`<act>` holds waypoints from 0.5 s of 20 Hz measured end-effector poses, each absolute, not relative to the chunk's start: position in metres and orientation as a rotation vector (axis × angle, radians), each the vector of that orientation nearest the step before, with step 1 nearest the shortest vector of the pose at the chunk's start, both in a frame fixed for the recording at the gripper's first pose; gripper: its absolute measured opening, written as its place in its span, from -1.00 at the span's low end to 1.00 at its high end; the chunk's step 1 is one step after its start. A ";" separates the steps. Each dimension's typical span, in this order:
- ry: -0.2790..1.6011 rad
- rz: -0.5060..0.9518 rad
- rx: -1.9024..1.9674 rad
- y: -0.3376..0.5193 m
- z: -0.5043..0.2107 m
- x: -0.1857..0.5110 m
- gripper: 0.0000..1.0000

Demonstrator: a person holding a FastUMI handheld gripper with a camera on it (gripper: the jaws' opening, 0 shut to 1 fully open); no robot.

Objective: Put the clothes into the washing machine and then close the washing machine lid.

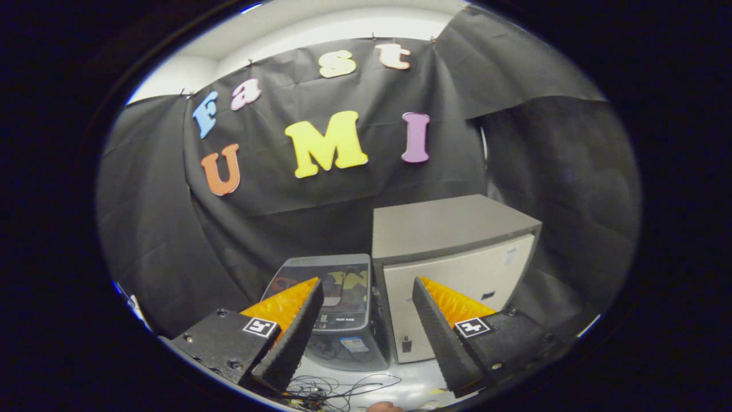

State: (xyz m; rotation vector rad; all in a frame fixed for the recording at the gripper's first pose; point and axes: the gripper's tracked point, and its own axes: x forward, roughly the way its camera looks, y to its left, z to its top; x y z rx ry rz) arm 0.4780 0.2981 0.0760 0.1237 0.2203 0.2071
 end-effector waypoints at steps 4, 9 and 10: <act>0.206 0.170 0.145 0.285 0.077 0.471 0.97; 0.201 0.159 0.141 0.278 0.079 0.467 0.97; 0.200 0.151 0.135 0.275 0.079 0.467 0.97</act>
